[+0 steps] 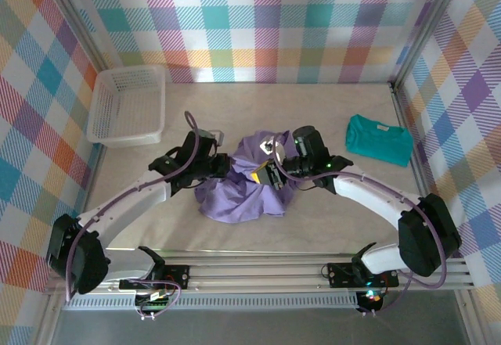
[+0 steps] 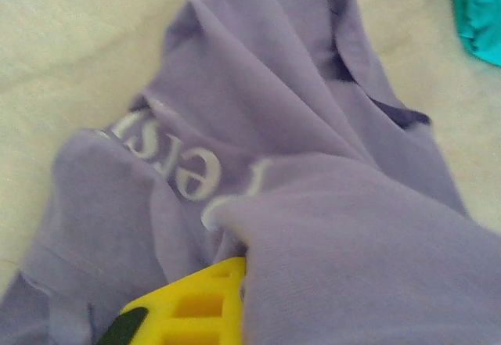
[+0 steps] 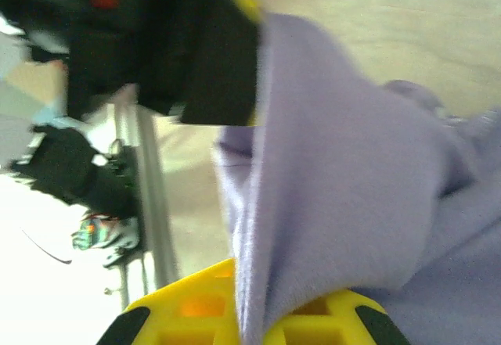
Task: Fold the inside-out t-shirt
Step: Adjust the T-shirt at the center of the table.
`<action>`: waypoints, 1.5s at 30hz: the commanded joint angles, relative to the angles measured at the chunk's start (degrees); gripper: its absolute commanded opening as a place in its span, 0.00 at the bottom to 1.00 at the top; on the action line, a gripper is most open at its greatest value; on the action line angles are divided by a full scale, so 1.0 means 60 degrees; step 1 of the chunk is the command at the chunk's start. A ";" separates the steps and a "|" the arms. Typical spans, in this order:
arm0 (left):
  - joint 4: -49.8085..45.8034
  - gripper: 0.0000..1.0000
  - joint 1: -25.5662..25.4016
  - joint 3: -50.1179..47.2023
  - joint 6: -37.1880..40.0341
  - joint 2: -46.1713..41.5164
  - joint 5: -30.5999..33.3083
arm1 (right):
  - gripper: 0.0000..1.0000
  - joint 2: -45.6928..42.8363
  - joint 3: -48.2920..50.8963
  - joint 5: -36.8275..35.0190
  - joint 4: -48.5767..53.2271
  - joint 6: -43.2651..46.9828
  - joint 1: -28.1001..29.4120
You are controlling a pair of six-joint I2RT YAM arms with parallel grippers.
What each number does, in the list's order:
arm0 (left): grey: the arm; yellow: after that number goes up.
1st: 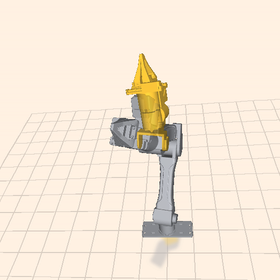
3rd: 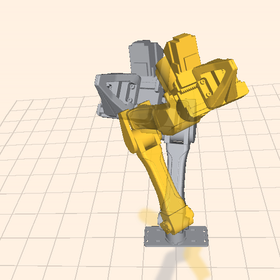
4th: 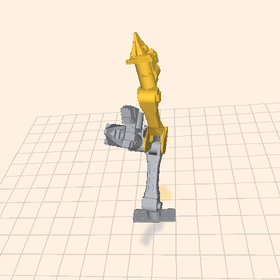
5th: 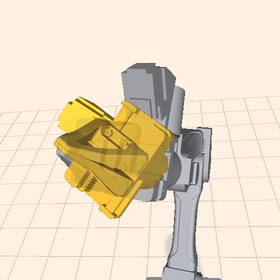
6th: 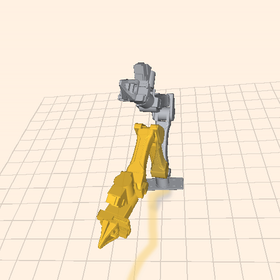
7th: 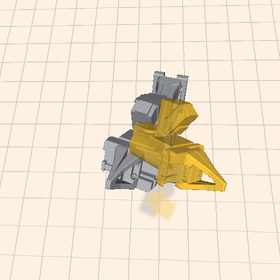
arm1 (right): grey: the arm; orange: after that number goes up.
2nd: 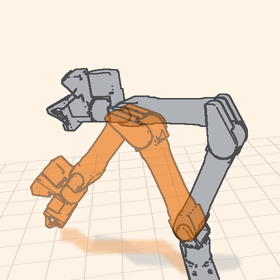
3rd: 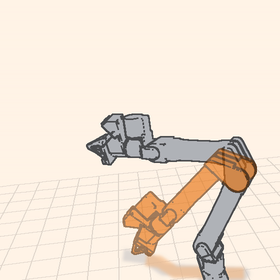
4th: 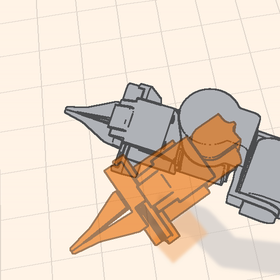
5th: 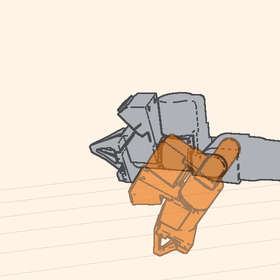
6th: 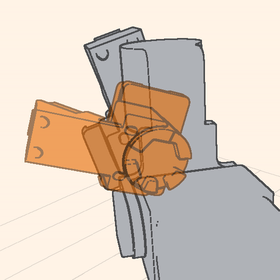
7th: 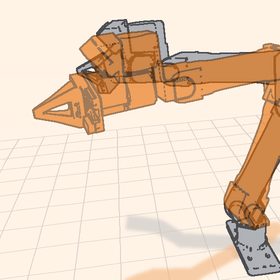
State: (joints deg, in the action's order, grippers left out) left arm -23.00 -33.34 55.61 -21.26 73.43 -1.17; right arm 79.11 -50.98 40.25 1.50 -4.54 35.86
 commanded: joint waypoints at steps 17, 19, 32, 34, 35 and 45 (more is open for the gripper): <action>0.1098 0.36 -0.1221 -0.2274 0.1197 -0.3233 -0.1286 | 0.01 0.0628 -0.0139 0.2700 -0.1788 -0.1631 -0.0820; 0.1458 0.36 -0.1231 -0.2092 0.1419 -0.2771 -0.1555 | 0.01 0.0617 -0.0168 0.2698 -0.1707 -0.1602 -0.0820; 0.2143 0.44 -0.1211 -0.0918 0.1660 -0.0221 -0.0237 | 0.01 0.0423 -0.0219 0.2623 -0.1177 -0.1300 -0.0864; 0.2241 0.44 -0.1210 -0.0709 0.1764 0.0088 -0.0413 | 0.00 0.0394 -0.0219 0.2611 -0.1089 -0.1237 -0.0878; 0.2302 0.44 -0.1203 -0.0603 0.1796 0.0235 -0.0491 | 0.00 0.0383 -0.0206 0.2607 -0.1070 -0.1222 -0.0878; 0.2741 0.00 -0.0982 -0.0267 0.1946 0.0611 -0.1249 | 0.00 0.0018 -0.0175 0.2322 -0.0458 -0.0774 -0.1050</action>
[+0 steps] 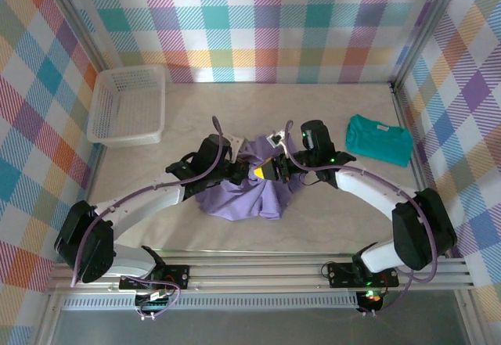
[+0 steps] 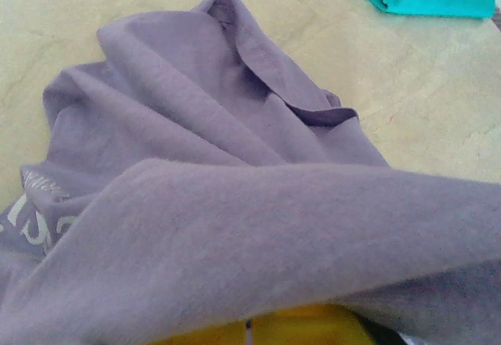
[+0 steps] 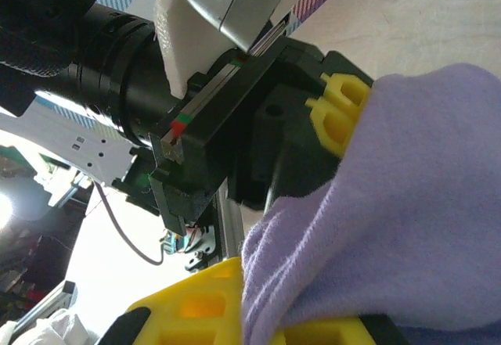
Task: Fold the inside-out t-shirt
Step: Adjust the T-shirt at the center of the table.
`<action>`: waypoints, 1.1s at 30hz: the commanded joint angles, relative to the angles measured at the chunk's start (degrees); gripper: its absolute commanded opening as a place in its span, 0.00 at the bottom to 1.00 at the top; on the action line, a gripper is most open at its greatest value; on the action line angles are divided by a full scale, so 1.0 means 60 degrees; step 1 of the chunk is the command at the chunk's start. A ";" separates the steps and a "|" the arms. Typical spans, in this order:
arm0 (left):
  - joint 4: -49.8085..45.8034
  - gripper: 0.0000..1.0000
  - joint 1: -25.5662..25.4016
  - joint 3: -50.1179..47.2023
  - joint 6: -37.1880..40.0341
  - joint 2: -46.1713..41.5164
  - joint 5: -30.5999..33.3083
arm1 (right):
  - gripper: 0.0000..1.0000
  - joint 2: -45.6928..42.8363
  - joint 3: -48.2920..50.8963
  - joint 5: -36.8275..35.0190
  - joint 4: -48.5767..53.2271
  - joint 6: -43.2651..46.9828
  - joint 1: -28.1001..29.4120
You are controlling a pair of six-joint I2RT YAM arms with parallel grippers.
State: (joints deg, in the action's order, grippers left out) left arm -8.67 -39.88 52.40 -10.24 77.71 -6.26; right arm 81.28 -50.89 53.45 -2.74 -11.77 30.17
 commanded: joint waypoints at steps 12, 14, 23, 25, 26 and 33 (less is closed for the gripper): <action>-0.0913 0.00 0.0564 -0.0340 -0.0630 -0.3507 -0.3351 | 0.09 -0.0942 -0.1677 -0.2766 0.3072 0.2023 -0.0210; -0.0812 0.00 0.0696 -0.0341 -0.0793 -0.3863 -0.4081 | 0.10 -0.0930 -0.1804 -0.3006 0.3170 0.2119 -0.0200; 0.0346 0.00 0.1306 -0.0413 -0.1597 -0.4025 -0.5414 | 0.30 -0.0206 -0.2836 -0.6565 0.5285 0.1025 0.0139; 0.0358 0.00 0.1365 -0.0428 -0.1624 -0.3934 -0.5314 | 0.35 -0.0329 -0.2958 -0.7309 0.5807 0.1164 0.0274; 0.0370 0.00 0.1392 -0.0427 -0.1651 -0.3896 -0.5219 | 0.37 -0.0524 -0.2895 -0.7514 0.5856 0.1342 0.0354; 0.0277 0.00 0.1618 -0.0412 -0.1749 -0.3802 -0.4832 | 0.41 -0.2647 -0.1183 -0.6171 0.3907 0.2797 0.1404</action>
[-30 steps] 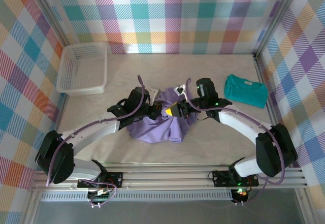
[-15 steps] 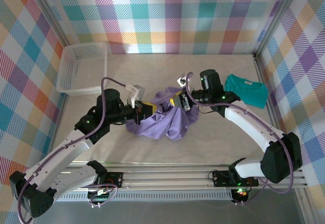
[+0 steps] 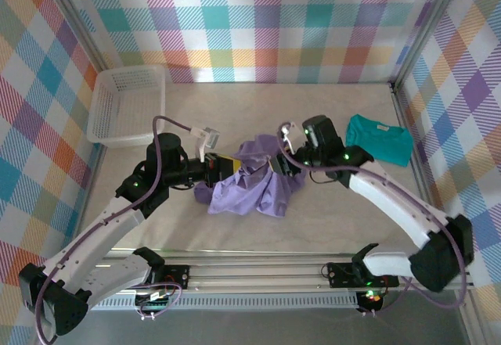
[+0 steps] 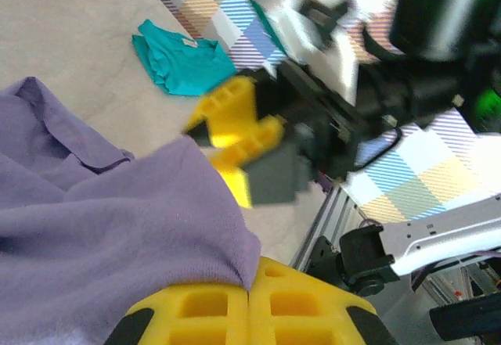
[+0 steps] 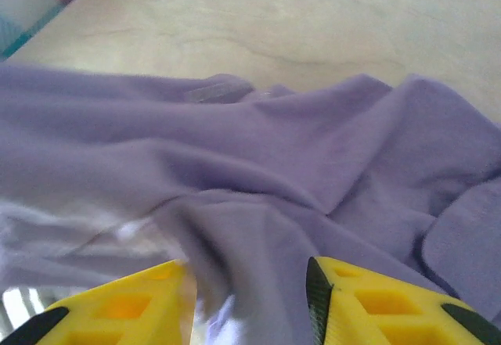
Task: Fold the inside-out t-shirt
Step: Adjust the T-shirt at the center of the table.
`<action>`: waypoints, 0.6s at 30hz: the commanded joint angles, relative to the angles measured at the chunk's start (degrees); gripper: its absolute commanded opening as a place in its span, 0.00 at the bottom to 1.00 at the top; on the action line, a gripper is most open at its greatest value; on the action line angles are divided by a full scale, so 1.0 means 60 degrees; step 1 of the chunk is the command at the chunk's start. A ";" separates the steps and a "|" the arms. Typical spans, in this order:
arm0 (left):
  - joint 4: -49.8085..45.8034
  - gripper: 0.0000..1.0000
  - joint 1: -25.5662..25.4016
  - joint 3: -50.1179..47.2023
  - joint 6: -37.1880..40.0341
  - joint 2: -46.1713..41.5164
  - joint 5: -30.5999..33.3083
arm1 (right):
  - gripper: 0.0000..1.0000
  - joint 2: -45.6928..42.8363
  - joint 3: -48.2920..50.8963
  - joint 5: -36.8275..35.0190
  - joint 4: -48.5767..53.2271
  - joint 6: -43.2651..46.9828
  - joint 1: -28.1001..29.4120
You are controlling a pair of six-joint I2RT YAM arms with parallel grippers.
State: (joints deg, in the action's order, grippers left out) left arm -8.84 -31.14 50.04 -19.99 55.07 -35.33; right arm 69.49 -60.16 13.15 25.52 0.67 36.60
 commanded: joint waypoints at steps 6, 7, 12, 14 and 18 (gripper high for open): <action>0.0113 0.00 0.0253 0.0042 -0.0126 0.0058 0.0060 | 0.34 -0.0554 0.0707 0.1390 -0.1815 0.1152 0.1174; 0.0089 0.00 0.0264 0.0048 -0.0109 0.0060 0.0054 | 0.34 -0.0428 0.0676 0.1358 -0.1939 0.1174 0.1282; 0.0097 0.00 0.0267 -0.0005 -0.0104 -0.0023 0.0029 | 0.42 0.0372 0.0236 0.0035 -0.1997 0.1254 0.1540; 0.0097 0.00 0.0267 -0.0002 -0.0111 -0.0032 -0.0021 | 0.43 0.0702 0.0083 -0.0447 -0.2090 0.1242 0.1561; 0.0082 0.00 0.0267 -0.0009 -0.0108 -0.0025 -0.0102 | 0.47 0.1304 -0.0152 -0.0885 -0.2332 0.1251 0.1561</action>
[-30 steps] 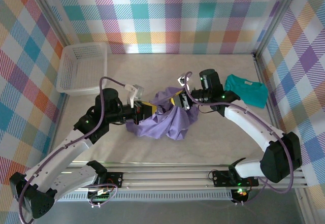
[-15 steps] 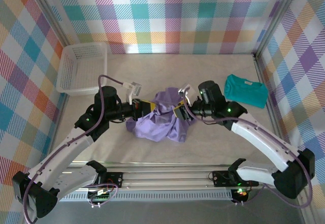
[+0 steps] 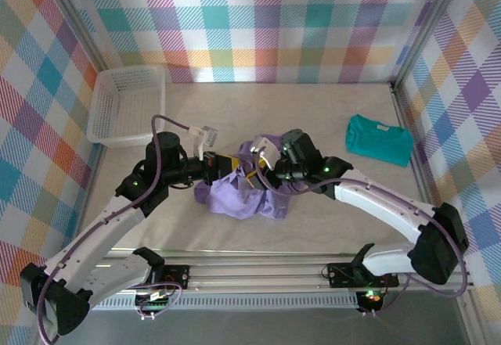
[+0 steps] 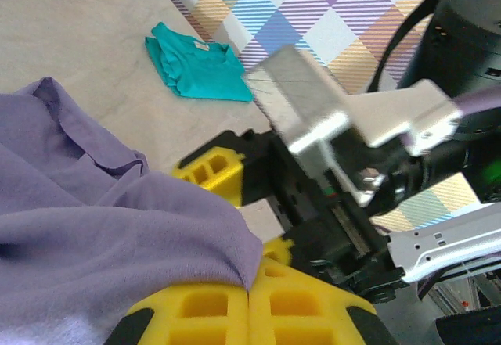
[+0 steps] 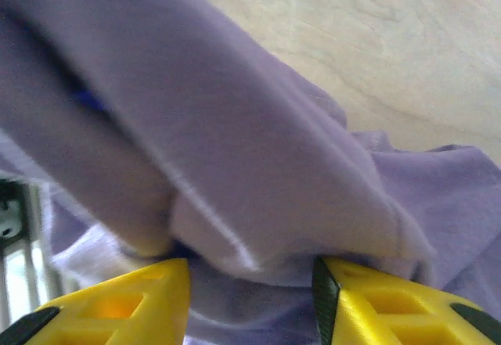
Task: Fold the inside-out t-shirt
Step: Adjust the T-shirt at the center of the table.
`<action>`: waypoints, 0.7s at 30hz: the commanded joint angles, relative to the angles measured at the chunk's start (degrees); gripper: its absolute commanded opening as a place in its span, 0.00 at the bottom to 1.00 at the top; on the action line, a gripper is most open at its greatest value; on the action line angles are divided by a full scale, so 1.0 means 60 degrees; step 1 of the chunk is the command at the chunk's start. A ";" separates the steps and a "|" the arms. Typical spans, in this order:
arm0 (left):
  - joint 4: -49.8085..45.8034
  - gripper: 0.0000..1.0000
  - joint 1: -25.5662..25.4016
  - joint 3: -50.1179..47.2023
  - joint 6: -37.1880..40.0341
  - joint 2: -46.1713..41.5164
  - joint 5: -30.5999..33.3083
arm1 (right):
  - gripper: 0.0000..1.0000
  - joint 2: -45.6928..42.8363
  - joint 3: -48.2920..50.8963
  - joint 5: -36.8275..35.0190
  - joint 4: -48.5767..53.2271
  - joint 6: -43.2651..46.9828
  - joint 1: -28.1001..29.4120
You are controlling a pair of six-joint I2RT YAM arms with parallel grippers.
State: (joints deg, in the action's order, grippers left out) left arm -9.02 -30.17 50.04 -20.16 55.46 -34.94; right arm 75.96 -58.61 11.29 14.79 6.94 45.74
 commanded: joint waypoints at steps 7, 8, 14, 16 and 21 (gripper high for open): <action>-0.0005 0.00 0.0122 -0.0031 0.0034 -0.0072 -0.0123 | 0.41 0.0719 -0.0733 -0.1094 -0.1066 0.0245 0.0039; -0.0006 0.00 0.0122 -0.0049 0.0049 -0.0064 -0.0112 | 0.40 0.0753 -0.0756 -0.1070 -0.1123 0.0275 0.0039; -0.0132 0.00 0.0164 -0.0034 0.0079 -0.0094 0.0338 | 0.05 0.0964 -0.0905 0.0189 -0.1282 0.0284 -0.0123; -0.0328 0.00 0.0234 -0.0006 0.0009 -0.0195 0.0877 | 0.00 0.0787 -0.0915 0.0869 -0.0884 0.0237 -0.0349; -0.0499 0.00 0.0808 -0.0006 -0.0563 -0.0306 0.2022 | 0.00 -0.0078 -0.0810 0.3900 0.0370 0.0050 -0.1338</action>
State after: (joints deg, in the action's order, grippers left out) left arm -10.90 -27.29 50.04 -21.26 54.85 -28.03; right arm 79.70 -62.26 20.93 12.97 7.94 40.34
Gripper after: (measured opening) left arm 0.048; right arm 0.042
